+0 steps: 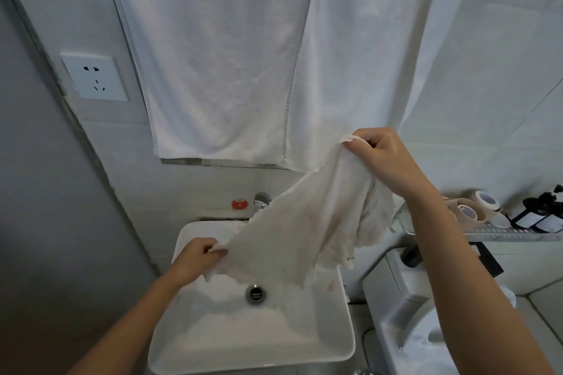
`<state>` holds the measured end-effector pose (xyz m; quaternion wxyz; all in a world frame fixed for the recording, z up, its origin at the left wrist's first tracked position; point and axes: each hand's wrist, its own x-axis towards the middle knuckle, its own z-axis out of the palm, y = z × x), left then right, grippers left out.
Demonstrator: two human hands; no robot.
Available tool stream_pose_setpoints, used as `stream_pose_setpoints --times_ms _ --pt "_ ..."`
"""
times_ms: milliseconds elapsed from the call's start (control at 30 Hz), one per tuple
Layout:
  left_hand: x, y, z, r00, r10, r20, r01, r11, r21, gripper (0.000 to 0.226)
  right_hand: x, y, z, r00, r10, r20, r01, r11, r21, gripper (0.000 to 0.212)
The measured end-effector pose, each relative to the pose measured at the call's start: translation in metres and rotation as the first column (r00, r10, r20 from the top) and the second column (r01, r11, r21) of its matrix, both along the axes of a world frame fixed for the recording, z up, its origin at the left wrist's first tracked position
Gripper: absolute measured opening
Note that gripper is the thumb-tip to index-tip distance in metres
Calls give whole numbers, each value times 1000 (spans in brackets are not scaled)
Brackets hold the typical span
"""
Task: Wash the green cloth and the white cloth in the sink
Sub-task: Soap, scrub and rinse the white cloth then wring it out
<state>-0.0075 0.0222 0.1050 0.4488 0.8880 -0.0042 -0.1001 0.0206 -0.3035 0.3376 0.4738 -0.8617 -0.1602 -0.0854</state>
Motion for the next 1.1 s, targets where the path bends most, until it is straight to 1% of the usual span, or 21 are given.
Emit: stream_pose_setpoints --times_ms 67,133,167,233,267,333,400,500,533,567,633,667,767,833,867,967,1033,1100 --pt "7 8 20 996 82 31 -80 996 -46 35 7 -4 -12 998 -46 -44 42 994 -99 36" --pt "14 10 52 983 184 4 -182 976 -120 33 9 1 -25 991 -84 -102 59 972 -229 22" --pt "16 7 70 982 189 -23 -190 973 -134 28 9 6 -30 988 -84 -128 47 962 -270 21" --pt "18 0 103 993 121 -14 -122 984 -126 21 7 24 -39 988 -44 -151 -1 958 -286 26" --pt "17 -6 119 997 77 9 -75 986 -147 22 7 36 -43 988 -19 -156 -26 959 -282 28" --pt "12 -21 147 998 -24 54 35 977 -210 29 6 59 -49 984 23 -175 -70 960 -270 29" --pt "10 -37 166 989 -124 78 138 971 -197 39 5 83 -52 981 57 -183 -103 962 -251 31" --pt "14 -48 175 971 -194 140 212 969 -130 44 4 107 -50 980 88 -178 -120 977 -175 25" --pt "14 -48 175 968 -189 168 209 971 -115 50 4 111 -50 981 83 -177 -111 982 -152 25" --pt "14 -48 175 967 -172 187 196 974 -115 50 4 112 -50 979 81 -186 -106 986 -126 25" --pt "10 -45 175 965 -154 213 182 976 -120 40 3 110 -52 971 122 -208 -142 986 -87 21" --pt "8 -43 175 965 -152 216 179 977 -112 37 1 108 -54 965 151 -212 -173 980 -92 19" --pt "5 -36 176 963 -141 228 169 979 -111 38 -8 100 -59 958 219 -187 -246 959 -139 16" --pt "5 -35 175 964 -142 227 173 977 -122 34 -13 96 -64 960 239 -145 -263 948 -178 17" --pt "4 -35 176 963 -142 229 174 977 -125 32 -15 94 -67 963 240 -122 -262 939 -224 18" --pt "3 -32 178 963 -110 245 153 975 -164 30 -17 88 -78 972 229 -55 -233 901 -367 17" --pt "2 -30 181 964 -100 246 146 973 -177 30 -17 87 -83 982 182 -42 -183 895 -408 16" --pt "1 -29 183 962 -110 251 156 972 -173 29 -18 88 -84 991 131 -9 -119 872 -475 26"
